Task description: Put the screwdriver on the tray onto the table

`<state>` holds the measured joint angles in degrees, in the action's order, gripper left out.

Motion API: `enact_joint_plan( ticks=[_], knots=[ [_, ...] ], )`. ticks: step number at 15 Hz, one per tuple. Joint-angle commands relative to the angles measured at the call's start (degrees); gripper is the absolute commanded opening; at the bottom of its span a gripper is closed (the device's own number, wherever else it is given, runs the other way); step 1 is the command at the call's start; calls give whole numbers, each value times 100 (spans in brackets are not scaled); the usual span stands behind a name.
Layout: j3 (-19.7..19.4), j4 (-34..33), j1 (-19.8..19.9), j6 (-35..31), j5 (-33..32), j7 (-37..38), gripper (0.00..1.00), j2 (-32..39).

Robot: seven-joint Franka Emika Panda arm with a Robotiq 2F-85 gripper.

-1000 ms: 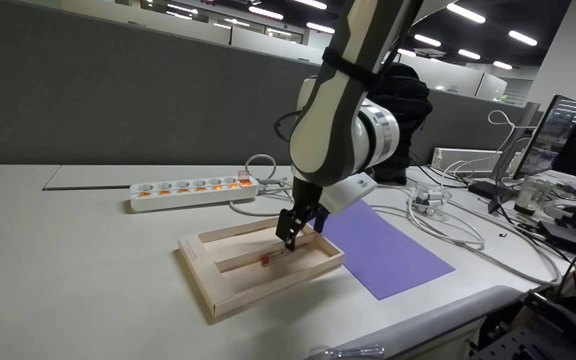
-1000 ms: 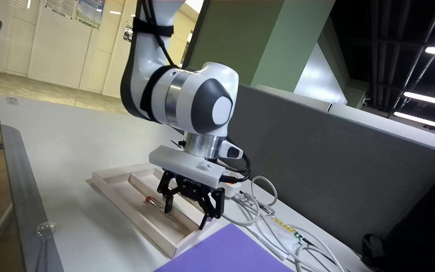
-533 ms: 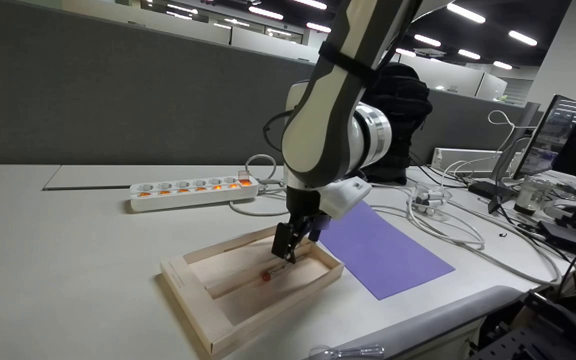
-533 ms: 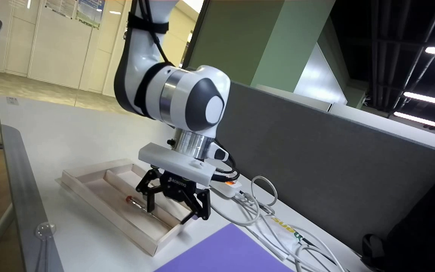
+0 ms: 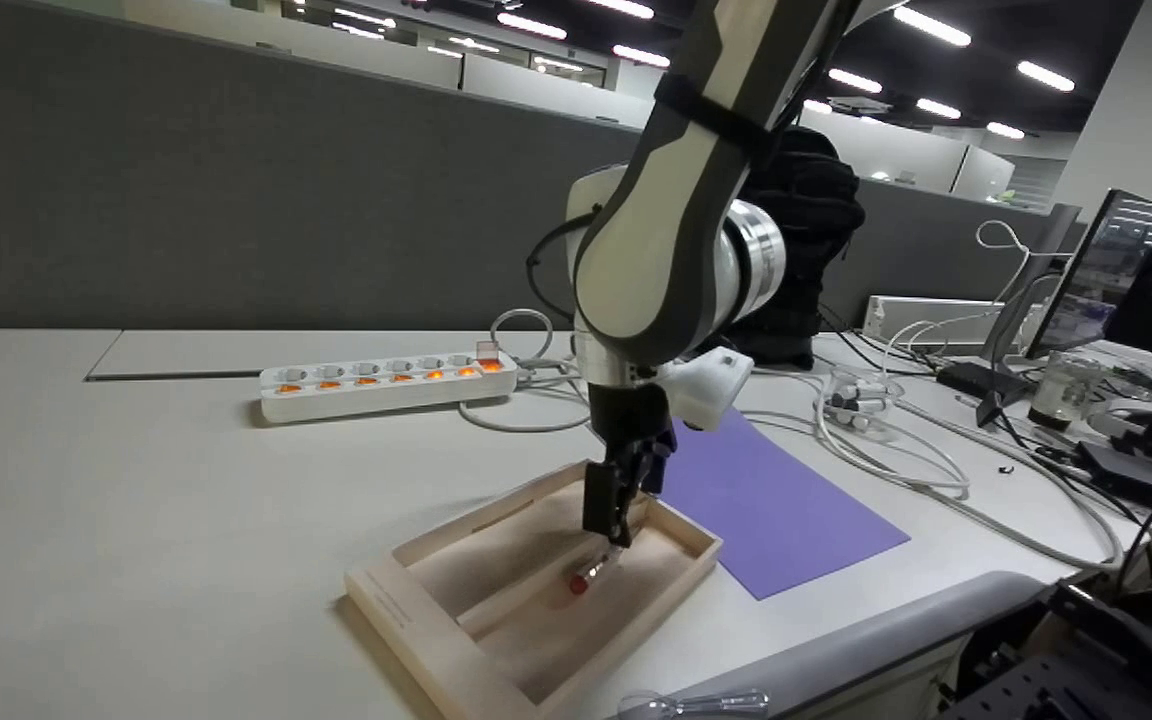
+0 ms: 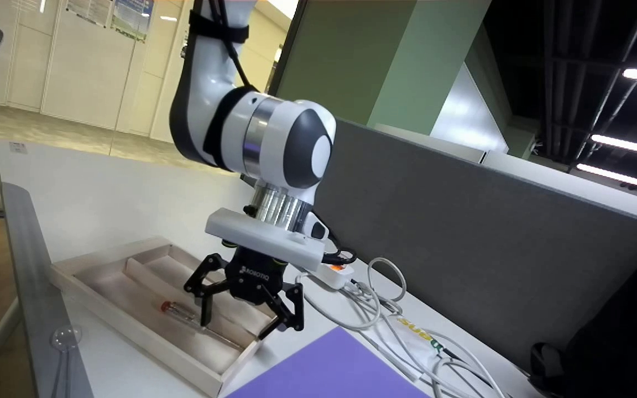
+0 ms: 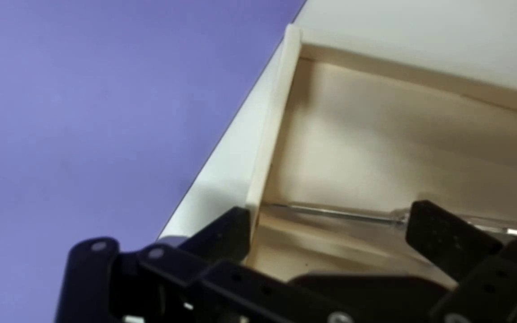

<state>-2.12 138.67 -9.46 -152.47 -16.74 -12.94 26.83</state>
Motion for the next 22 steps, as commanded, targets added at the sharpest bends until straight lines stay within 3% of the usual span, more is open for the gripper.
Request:
enact_joint_plan(
  ticks=[1, 3, 5, 8, 15, 19, 20, 22],
  knots=[
    [587, -26, 630, 1079, 200, -1104, 100, -254],
    [688, -127, 781, 1605, 247, -1474, 100, -388],
    [606, -205, 775, 1774, 116, -1352, 100, -529],
    [623, -202, 831, 1612, 204, -1228, 100, -719],
    [1090, 145, 652, 1203, 1257, -810, 100, -1060],
    [953, 422, 228, 700, 994, 441, 100, -1246],
    [1091, 166, 381, 929, 1163, -160, 100, -943],
    [1059, 258, 279, 775, 1105, 148, 100, -1026]
  ],
)
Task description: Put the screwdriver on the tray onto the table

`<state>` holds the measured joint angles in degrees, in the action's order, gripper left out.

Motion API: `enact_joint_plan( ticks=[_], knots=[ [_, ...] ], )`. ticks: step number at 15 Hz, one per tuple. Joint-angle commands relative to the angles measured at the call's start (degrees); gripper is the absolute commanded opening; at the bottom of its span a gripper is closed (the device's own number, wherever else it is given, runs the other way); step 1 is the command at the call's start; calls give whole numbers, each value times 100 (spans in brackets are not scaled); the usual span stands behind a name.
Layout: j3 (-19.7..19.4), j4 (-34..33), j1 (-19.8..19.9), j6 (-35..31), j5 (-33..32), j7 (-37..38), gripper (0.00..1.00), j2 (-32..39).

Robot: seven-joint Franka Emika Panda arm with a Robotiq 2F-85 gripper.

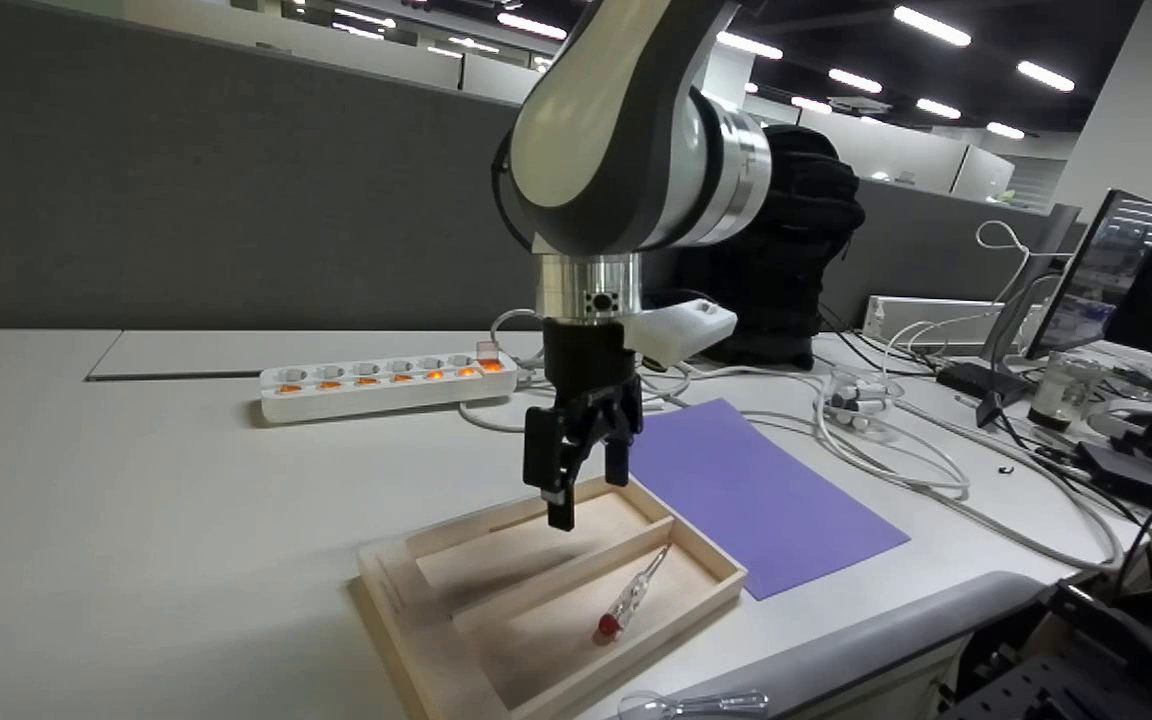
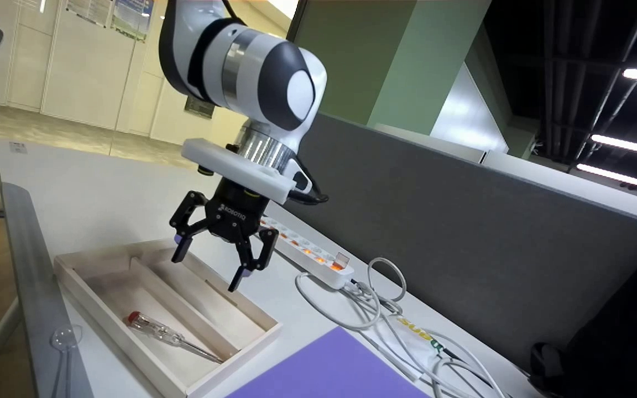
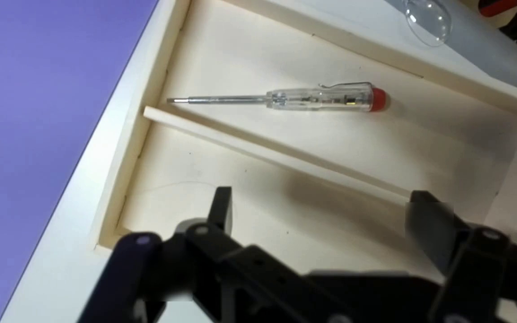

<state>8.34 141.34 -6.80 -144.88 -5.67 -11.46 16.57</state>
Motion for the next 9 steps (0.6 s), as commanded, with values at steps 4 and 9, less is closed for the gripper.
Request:
enact_joint_plan(
  ticks=[4, 9],
  knots=[
    [-28, 301, -262, -190, -347, 474, 100, -197],
    [-185, 913, -889, -710, -1276, 1735, 100, -540]
  ],
)
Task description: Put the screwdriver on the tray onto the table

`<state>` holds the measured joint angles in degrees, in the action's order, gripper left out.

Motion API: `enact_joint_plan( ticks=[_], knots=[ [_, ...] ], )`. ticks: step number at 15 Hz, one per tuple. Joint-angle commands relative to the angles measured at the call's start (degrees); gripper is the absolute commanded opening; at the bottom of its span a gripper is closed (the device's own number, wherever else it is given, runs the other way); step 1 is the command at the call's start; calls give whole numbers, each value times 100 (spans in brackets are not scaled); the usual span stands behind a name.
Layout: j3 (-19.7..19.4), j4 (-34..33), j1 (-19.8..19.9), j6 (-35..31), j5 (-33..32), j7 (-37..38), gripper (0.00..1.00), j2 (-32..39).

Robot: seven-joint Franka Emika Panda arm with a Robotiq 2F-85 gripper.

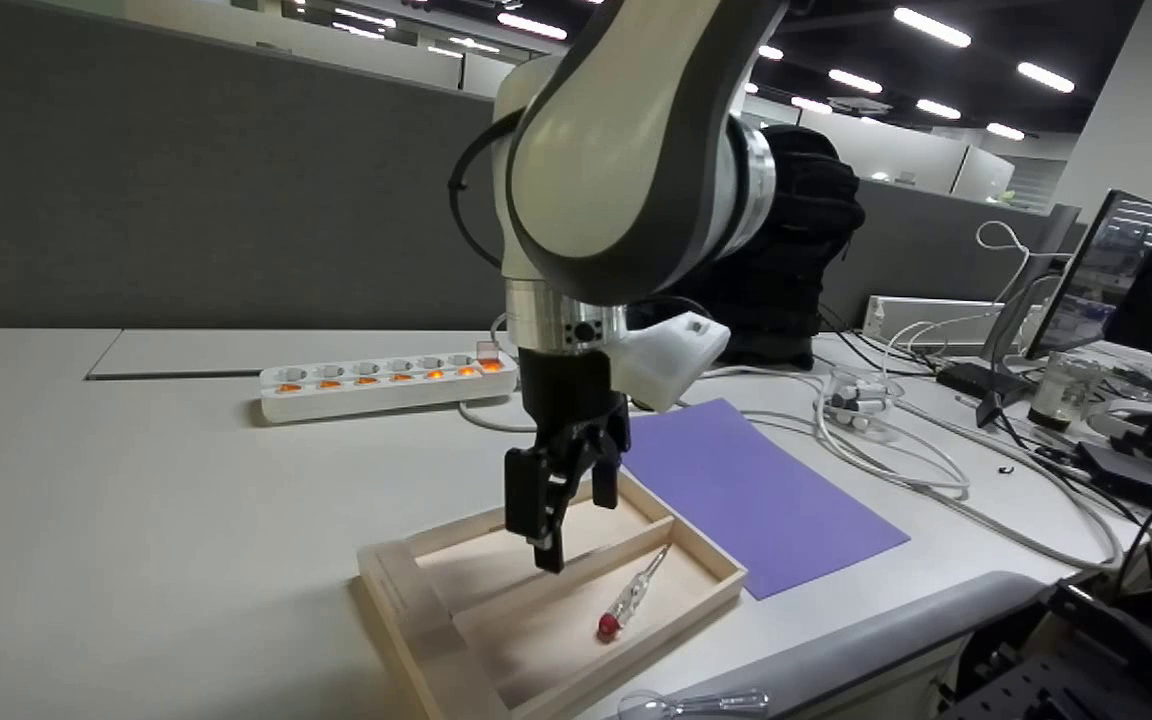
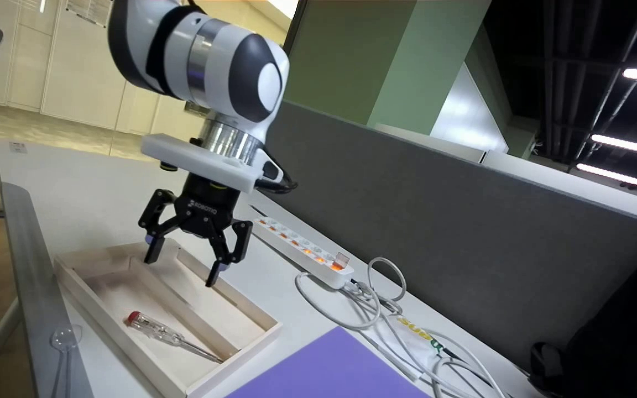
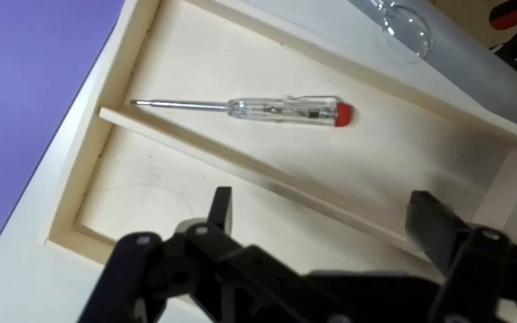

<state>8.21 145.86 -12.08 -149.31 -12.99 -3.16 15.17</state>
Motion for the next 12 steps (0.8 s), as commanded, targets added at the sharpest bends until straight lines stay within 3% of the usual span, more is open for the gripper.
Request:
enact_joint_plan(
  ticks=[1, 5, 7, 8, 12],
  knots=[
    [-199, 540, -434, -330, -679, 1162, 100, -434],
    [-407, 887, -621, -497, -1256, 2191, 100, -654],
    [-230, 1039, -370, -709, -869, 1666, 100, -657],
    [-252, 746, -468, -498, -997, 1756, 100, -426],
    [-250, 882, -401, -640, -924, 1683, 100, -466]
  ],
)
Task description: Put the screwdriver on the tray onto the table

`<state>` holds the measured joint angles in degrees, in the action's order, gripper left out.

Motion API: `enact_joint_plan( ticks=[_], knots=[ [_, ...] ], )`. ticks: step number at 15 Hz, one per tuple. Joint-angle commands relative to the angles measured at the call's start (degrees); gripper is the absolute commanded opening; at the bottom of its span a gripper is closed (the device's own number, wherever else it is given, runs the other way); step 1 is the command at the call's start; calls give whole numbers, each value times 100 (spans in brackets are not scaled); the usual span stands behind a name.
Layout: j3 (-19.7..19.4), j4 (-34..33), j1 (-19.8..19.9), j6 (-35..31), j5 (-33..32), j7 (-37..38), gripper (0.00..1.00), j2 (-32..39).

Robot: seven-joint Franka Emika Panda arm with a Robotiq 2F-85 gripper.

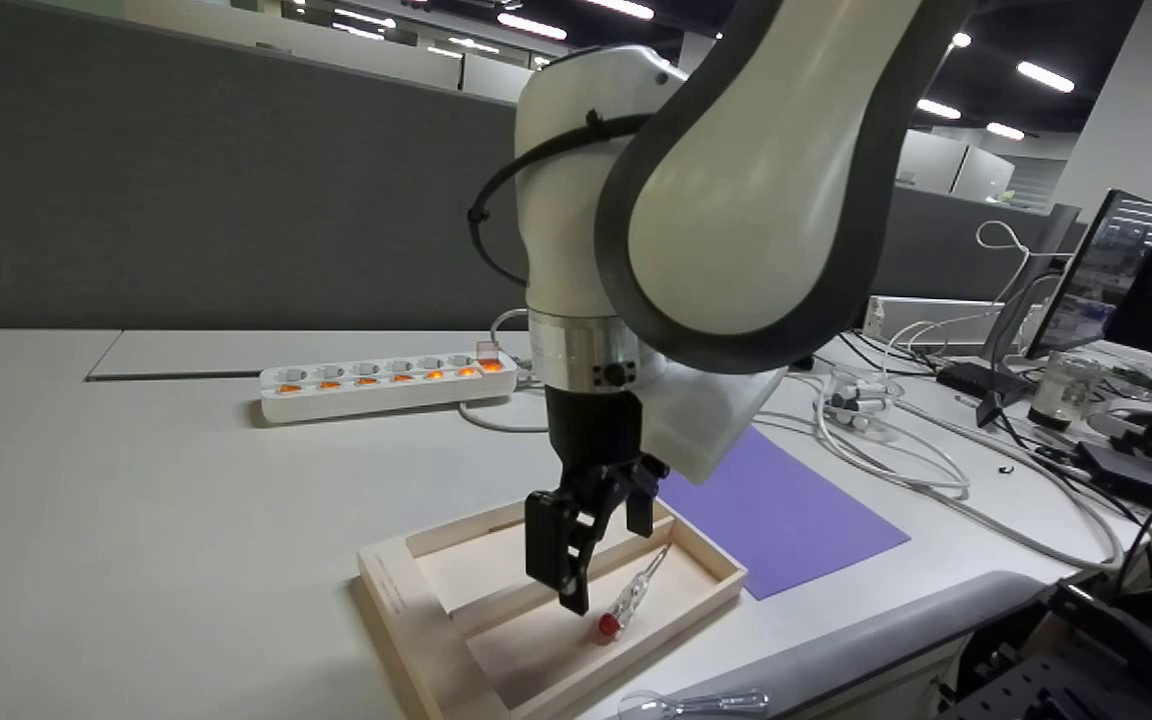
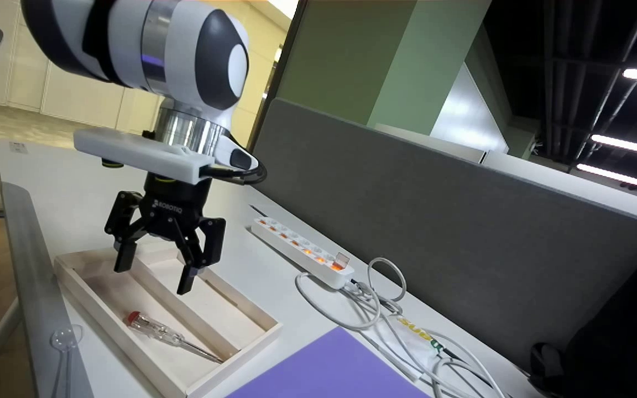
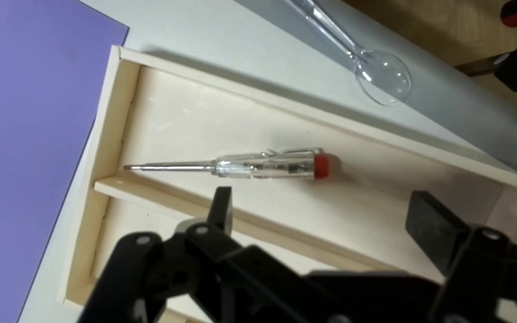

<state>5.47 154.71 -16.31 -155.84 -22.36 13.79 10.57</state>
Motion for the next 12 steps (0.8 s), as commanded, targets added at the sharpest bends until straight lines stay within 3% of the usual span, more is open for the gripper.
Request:
enact_joint_plan(
  ticks=[1, 4, 12],
  knots=[
    [24, -3, 22, 12, 17, -15, 100, -6],
    [27, -3, 22, 10, 19, -17, 100, -6],
    [-531, 179, -67, -299, -743, 1077, 100, -67]
  ],
)
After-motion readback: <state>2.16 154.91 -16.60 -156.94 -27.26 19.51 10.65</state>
